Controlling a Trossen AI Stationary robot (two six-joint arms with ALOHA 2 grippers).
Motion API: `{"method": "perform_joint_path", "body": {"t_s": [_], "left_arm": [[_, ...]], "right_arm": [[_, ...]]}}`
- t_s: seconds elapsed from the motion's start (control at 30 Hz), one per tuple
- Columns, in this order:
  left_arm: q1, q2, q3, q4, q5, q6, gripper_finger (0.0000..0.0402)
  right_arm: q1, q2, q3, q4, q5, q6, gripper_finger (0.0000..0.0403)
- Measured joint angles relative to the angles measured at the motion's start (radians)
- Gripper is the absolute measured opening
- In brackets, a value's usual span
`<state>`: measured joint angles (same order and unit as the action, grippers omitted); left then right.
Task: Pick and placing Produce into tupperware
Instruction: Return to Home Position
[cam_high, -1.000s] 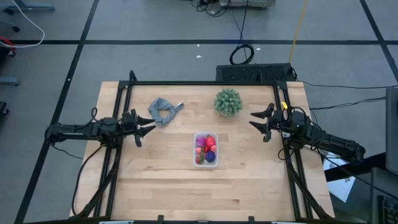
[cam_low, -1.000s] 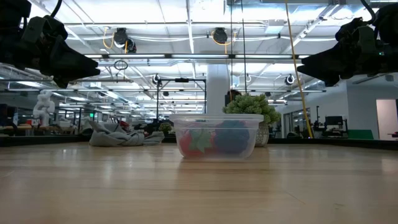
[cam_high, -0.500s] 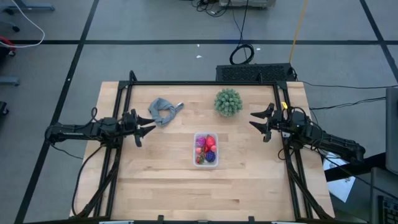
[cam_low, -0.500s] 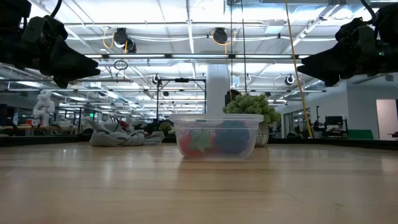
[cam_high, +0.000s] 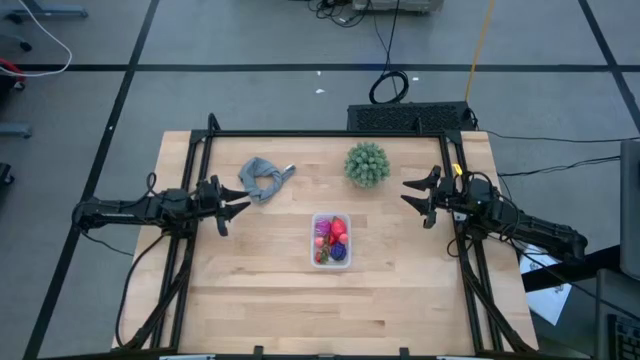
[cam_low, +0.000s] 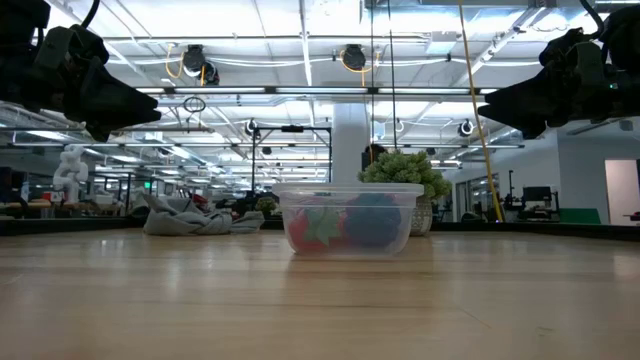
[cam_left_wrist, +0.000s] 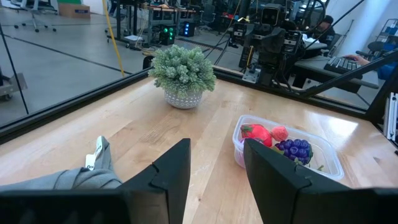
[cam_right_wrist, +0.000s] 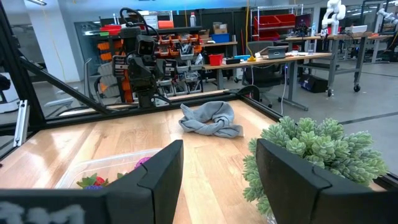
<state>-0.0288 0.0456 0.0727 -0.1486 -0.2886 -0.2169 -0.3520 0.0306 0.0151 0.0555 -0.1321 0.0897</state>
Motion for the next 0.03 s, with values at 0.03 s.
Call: {"method": "perform_joint_path", "body": {"t_s": [0.03], "left_arm": [[0.0,0.0,0.0,0.0,0.0,0.0,0.0152]], "right_arm": [[0.0,0.0,0.0,0.0,0.0,0.0,0.0193]]}}
